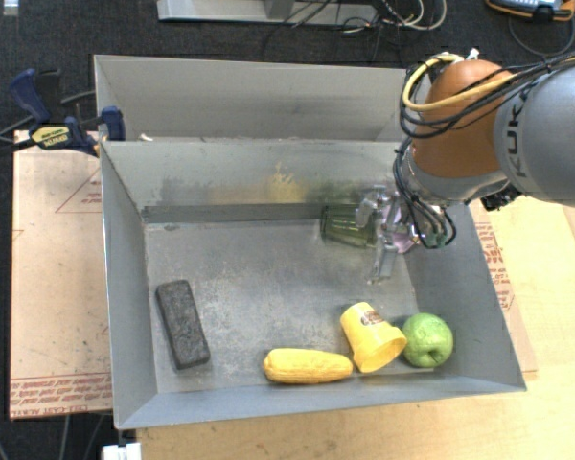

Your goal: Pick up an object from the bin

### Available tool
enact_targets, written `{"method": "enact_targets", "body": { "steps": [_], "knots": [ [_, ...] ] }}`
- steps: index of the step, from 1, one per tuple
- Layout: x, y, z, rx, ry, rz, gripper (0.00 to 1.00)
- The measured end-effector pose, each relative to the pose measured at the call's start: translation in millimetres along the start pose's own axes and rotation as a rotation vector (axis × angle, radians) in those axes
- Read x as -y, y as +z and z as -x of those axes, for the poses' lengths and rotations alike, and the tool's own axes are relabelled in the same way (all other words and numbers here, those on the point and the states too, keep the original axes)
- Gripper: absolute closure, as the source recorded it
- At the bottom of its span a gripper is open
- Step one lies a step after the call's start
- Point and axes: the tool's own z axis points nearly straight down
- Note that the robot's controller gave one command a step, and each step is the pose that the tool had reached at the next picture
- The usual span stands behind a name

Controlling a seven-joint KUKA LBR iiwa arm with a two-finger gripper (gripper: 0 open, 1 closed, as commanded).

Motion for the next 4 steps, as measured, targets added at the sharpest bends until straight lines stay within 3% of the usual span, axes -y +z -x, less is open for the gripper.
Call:
{"method": "enact_targets", "body": {
  "steps": [1, 2, 3, 4],
  "knots": [
    [-23, -4, -1.0, -0.012, 0.089, 0.004, 0.0],
    [-18, 5, 15.4, 0.017, 0.091, 0.005, 0.0],
    [2, 71, 20.5, 0.007, 0.298, 0.009, 1.0],
    [2, 71, 20.4, 0.007, 0.297, 0.009, 1.0]
  ]
}}
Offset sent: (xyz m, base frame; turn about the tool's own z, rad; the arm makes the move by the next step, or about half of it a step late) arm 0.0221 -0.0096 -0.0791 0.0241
